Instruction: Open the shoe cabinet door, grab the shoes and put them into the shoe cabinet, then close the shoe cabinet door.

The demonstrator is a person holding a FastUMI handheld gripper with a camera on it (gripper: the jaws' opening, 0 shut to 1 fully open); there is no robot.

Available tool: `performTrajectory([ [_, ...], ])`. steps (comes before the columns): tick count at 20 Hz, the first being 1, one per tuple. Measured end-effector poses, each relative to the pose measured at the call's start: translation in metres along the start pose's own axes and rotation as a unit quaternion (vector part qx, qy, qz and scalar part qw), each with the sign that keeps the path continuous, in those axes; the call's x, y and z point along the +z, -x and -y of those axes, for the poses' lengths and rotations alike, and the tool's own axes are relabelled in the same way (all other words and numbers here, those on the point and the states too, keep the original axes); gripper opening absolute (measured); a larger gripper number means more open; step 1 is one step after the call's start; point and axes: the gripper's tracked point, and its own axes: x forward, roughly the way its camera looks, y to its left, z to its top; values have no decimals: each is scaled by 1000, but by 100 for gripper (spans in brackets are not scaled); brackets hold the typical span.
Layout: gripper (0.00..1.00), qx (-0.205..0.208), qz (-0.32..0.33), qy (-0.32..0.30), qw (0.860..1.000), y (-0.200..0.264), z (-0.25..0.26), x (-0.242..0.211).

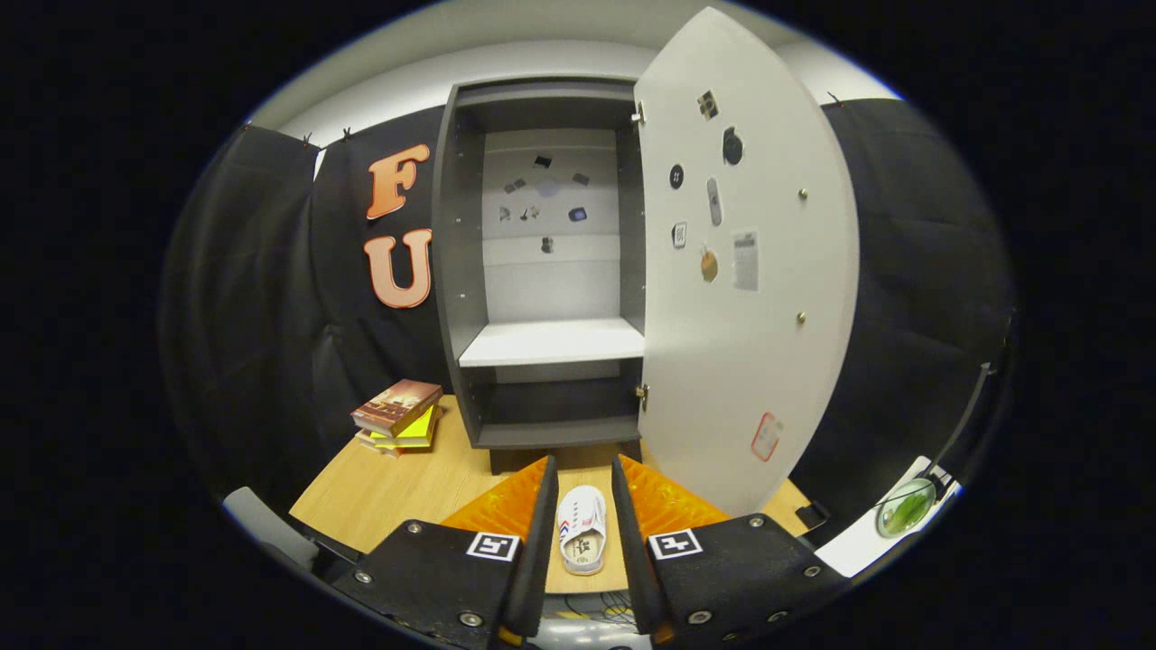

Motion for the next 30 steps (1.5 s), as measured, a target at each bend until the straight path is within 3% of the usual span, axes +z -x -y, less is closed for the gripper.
performTrajectory([
  [7,44,3,-110,-48,993,-39,-17,-84],
  [14,47,21,-204,-14,979,-90,-28,-165],
  [21,47,37,-267,25,963,-149,-36,-238],
  [30,47,30,-310,-1,950,-207,-30,-291],
])
